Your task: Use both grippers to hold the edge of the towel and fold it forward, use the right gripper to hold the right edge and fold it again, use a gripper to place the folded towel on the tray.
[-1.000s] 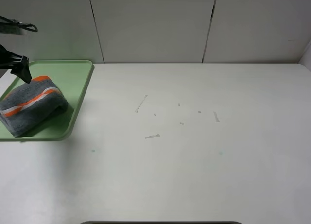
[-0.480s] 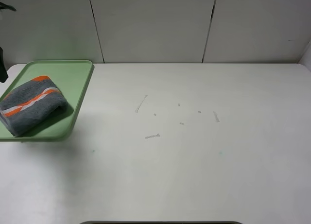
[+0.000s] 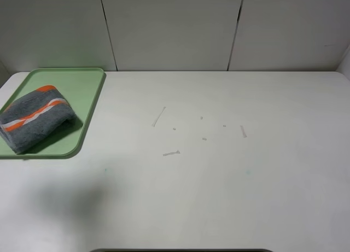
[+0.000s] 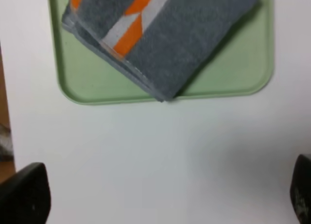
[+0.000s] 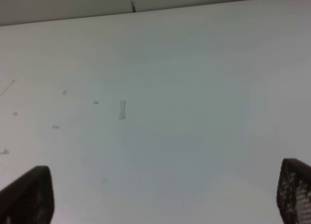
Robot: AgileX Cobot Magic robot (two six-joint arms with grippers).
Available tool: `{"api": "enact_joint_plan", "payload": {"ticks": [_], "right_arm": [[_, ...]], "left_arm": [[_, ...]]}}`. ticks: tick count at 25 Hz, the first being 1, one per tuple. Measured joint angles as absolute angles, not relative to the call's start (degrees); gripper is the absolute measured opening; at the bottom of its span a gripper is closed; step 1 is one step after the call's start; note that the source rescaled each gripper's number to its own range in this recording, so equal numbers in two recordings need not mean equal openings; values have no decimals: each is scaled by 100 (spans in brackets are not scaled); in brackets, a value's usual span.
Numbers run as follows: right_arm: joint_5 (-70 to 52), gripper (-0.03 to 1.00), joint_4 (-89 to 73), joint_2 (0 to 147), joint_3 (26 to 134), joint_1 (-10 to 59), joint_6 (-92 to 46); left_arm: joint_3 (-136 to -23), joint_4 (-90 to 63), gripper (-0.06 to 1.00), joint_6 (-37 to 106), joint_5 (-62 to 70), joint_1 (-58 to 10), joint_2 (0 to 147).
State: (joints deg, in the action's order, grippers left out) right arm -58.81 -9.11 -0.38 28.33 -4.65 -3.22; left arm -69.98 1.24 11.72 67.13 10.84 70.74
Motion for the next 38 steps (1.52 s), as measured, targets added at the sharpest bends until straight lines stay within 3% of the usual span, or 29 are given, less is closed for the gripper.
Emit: {"api": "enact_joint_plan", "payload": {"ticks": [14,25,30,38], "right_arm": [[-5881,100,-911,-38,2833,-465,-322],[-5881,100,-911,-38,2833,-465,-322],[-5881,100,-911,-38,2833,-465,-322],[-5881,100,-911,-38,2833,-465,-322]], "left_arm": [[-5617,-375,100,1279,6726,1084,4598],[-4095,-780,100,1217,6707,1062,1711],[-3437,-780,100,1067,6384,768,614],[-2836,-719,100,695,6161,96,275]]}}
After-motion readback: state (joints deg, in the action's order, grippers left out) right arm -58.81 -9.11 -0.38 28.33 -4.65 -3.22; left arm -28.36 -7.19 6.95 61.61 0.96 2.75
